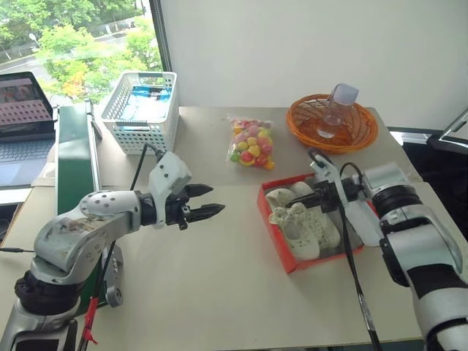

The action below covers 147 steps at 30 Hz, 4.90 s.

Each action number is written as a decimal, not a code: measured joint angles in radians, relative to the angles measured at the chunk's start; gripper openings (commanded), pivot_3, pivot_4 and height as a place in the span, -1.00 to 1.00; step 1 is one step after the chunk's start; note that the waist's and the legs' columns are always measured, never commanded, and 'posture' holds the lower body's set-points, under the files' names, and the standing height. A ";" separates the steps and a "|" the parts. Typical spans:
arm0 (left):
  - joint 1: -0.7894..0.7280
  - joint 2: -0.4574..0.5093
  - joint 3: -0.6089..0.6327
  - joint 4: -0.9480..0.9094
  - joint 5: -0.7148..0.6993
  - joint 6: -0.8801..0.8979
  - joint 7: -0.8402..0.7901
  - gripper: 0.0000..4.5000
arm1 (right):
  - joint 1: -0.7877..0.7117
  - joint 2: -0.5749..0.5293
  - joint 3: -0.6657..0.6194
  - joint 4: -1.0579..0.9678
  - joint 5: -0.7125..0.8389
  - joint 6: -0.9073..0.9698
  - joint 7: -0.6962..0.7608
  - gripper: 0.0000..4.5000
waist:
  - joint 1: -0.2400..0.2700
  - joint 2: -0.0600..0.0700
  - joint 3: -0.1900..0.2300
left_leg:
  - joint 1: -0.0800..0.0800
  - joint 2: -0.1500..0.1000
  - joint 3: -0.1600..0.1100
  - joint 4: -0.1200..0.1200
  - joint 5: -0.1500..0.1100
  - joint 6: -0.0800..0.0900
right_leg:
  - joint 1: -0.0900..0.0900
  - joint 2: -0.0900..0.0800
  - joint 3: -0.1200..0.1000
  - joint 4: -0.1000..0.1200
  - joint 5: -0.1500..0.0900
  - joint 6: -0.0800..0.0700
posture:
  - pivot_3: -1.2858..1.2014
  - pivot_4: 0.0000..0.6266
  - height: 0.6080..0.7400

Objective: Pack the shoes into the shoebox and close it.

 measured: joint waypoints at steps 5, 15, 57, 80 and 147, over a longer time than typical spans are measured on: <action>0.001 0.000 0.000 -0.003 -0.001 0.000 0.017 0.25 | 0.052 0.059 -0.095 -0.005 0.029 0.053 -0.026 -0.75 | -0.007 -0.002 -0.001 | 0.003 0.001 0.000 0.000 0.000 0.000 | 0.003 0.001 0.000 0.000 0.000 0.000 | 0.03 -0.52 1.00; 0.003 0.005 0.003 -0.022 -0.002 0.000 0.026 0.25 | 0.110 0.173 -0.349 0.017 0.139 0.148 -0.206 -0.75 | -0.035 -0.017 -0.012 | 0.019 0.002 -0.001 -0.001 0.000 -0.001 | 0.016 0.003 0.000 0.001 -0.002 -0.003 | 0.03 -0.52 1.00; -0.009 -0.016 -0.032 -0.009 0.045 -0.018 0.015 0.28 | 0.348 -0.166 0.102 -0.698 -0.250 -0.235 -0.258 0.32 | 0.026 -0.013 -0.035 | 0.010 -0.016 0.000 -0.003 -0.007 0.011 | 0.019 -0.019 -0.002 -0.017 -0.011 0.003 | 0.03 -0.52 1.00; -0.125 -0.047 -0.182 0.116 0.126 -0.097 -0.159 0.28 | 0.291 -0.365 -0.241 -1.110 0.035 0.298 -0.306 0.96 | 0.026 -0.002 -0.017 | 0.001 -0.017 -0.001 -0.003 -0.006 0.013 | 0.011 -0.018 -0.001 -0.016 -0.007 0.011 | 0.03 -0.52 1.00; -0.242 -0.059 -0.225 0.180 0.312 -0.128 -0.281 0.28 | 0.578 0.017 -0.925 0.004 0.292 -0.503 -0.671 -0.98 | -0.060 -0.006 -0.016 | 0.020 -0.018 -0.005 0.002 -0.007 0.015 | 0.032 -0.016 0.004 -0.016 -0.007 0.015 | 0.03 -0.52 1.00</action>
